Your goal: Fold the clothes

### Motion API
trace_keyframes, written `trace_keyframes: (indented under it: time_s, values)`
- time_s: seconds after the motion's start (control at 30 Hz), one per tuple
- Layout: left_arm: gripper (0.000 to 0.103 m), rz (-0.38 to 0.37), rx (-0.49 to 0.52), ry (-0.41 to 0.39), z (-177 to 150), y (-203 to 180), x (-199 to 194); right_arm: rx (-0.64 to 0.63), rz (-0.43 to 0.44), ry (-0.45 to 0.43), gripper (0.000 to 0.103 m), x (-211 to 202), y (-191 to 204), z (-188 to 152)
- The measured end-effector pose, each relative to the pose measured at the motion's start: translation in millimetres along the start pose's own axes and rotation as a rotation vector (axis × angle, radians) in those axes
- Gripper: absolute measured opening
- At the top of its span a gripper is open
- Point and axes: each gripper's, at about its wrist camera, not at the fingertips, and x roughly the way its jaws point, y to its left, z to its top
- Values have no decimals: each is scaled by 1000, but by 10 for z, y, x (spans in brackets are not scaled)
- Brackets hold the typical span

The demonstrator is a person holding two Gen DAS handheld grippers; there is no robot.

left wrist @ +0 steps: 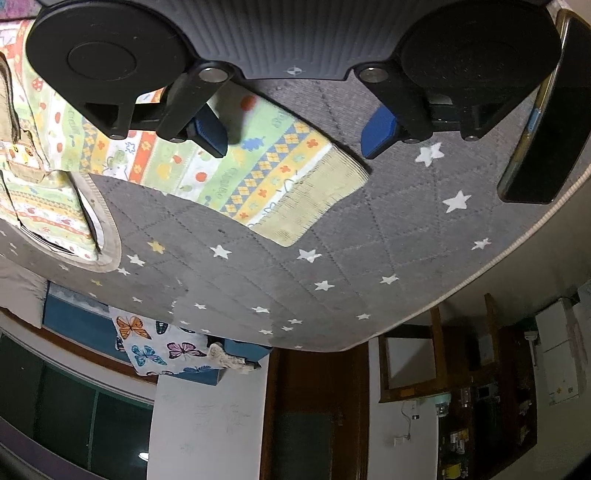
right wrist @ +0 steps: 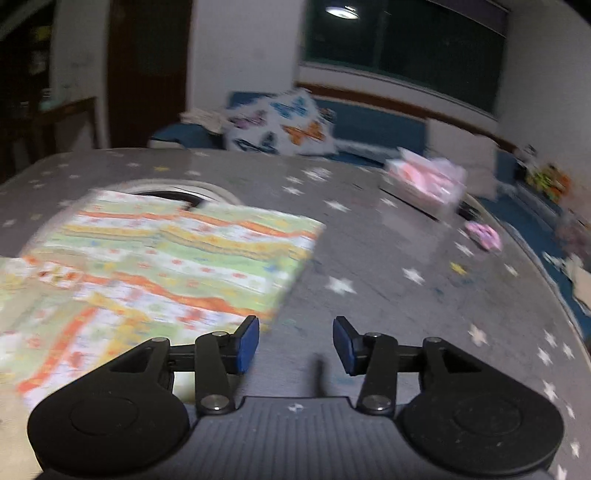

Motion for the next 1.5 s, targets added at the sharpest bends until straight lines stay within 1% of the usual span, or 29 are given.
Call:
trace_keyframes:
  time_s: [0.07,0.17,0.27,0.3,0.4,0.47,0.53,0.57,0.6,0.63,0.67,0.73,0.8,0.87,1.0,1.1,1.27,1.4,1.5]
  values:
    - [78,1,-2,-2,-3,7,-9,-17,50,-10,45,-34,107,16]
    - [78,8,-11,-5,4,36,-13,-49,117,-23,45,-86,273,27]
    - [78,21,-26,-8,24,73,-2,-89,153,-30,47,-143,418,13]
    - [77,20,-30,-11,29,80,-3,-98,159,-31,49,-156,450,12]
    - [74,15,-36,-14,41,91,27,-124,167,-23,50,-166,539,-11]
    - [69,17,-34,-21,45,91,48,-125,180,-18,50,-167,566,-26]
    - [59,15,-37,-28,61,102,66,-124,184,-23,50,-192,589,-29]
    - [57,12,-37,-33,69,109,76,-122,187,-26,50,-203,595,-27]
    - [50,10,-37,-38,76,117,85,-120,189,-30,50,-215,600,-23]
    - [40,-4,-42,-38,86,125,90,-119,189,-33,50,-227,607,-22]
    - [34,-17,-47,-38,97,134,96,-118,189,-35,50,-234,608,-24]
    - [16,-44,-57,-38,117,151,106,-114,195,-33,50,-241,612,-35]
    - [8,-83,-73,-42,143,143,91,-110,201,-31,50,-251,620,-49]
    - [7,-111,-75,-60,168,90,28,-106,207,-33,50,-268,622,-63]
    - [6,-203,-70,-103,235,-90,-203,-92,213,-44,50,-311,589,-69]
    - [5,-296,-34,-139,298,-331,-428,-72,219,-53,50,-345,543,-69]
    - [5,-497,49,-177,356,-881,-785,-13,229,-65,50,-399,408,-95]
    - [5,-663,129,-183,327,-1406,-1010,36,218,-74,50,-442,253,-137]
    - [5,-781,171,-182,274,-1756,-1124,76,208,-81,49,-485,127,-170]
